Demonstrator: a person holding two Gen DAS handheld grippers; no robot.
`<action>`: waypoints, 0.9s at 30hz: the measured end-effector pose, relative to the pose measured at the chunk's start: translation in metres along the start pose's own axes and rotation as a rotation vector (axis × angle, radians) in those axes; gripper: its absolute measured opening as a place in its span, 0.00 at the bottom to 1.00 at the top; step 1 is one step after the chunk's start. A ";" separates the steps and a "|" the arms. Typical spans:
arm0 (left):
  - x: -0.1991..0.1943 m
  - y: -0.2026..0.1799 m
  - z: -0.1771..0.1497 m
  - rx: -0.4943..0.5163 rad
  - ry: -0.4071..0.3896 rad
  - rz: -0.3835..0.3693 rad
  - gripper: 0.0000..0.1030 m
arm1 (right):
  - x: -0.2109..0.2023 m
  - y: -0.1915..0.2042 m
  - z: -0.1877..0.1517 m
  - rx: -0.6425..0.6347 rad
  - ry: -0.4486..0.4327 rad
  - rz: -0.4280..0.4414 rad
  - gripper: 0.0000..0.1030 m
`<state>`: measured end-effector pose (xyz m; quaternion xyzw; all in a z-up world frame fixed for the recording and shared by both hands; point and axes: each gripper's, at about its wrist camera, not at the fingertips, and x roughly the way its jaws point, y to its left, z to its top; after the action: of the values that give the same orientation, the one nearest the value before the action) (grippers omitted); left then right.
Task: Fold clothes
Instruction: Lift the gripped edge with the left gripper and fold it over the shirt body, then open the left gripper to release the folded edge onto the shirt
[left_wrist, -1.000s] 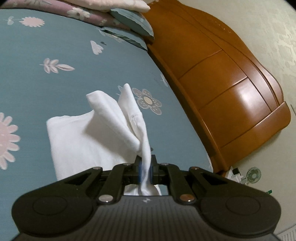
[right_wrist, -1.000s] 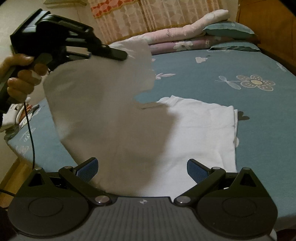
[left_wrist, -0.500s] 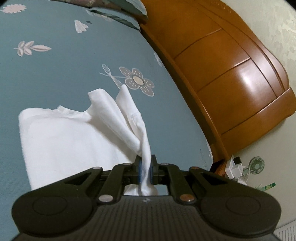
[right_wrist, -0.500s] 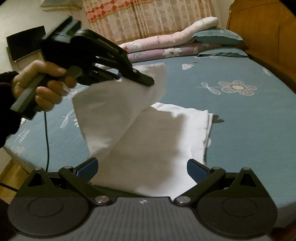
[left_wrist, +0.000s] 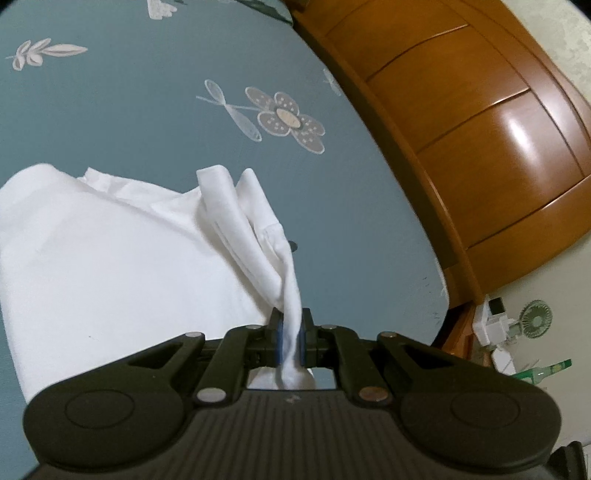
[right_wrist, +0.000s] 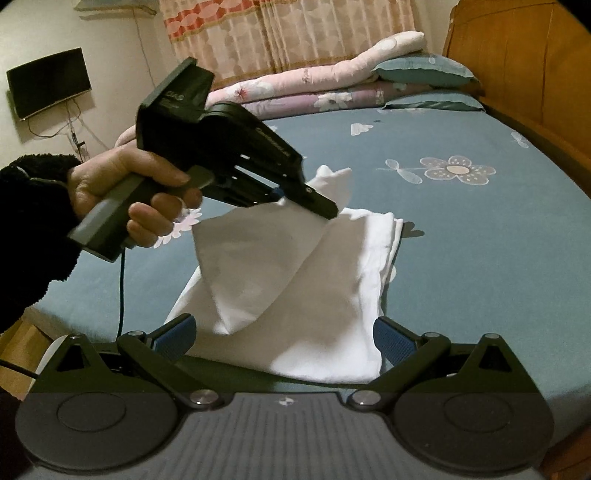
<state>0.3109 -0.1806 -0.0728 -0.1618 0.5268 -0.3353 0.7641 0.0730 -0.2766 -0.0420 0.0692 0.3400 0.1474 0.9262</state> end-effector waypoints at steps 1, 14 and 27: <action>0.003 -0.001 0.000 -0.002 0.003 0.004 0.06 | 0.001 0.000 0.000 0.000 0.001 0.001 1.00; 0.034 -0.002 0.000 -0.002 0.049 0.043 0.06 | 0.006 -0.007 -0.004 0.029 0.020 -0.025 1.00; 0.058 -0.002 0.001 -0.019 0.106 0.040 0.27 | 0.008 -0.011 -0.006 0.048 0.033 -0.057 1.00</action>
<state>0.3242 -0.2220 -0.1116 -0.1402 0.5728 -0.3230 0.7402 0.0777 -0.2843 -0.0538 0.0792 0.3605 0.1139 0.9224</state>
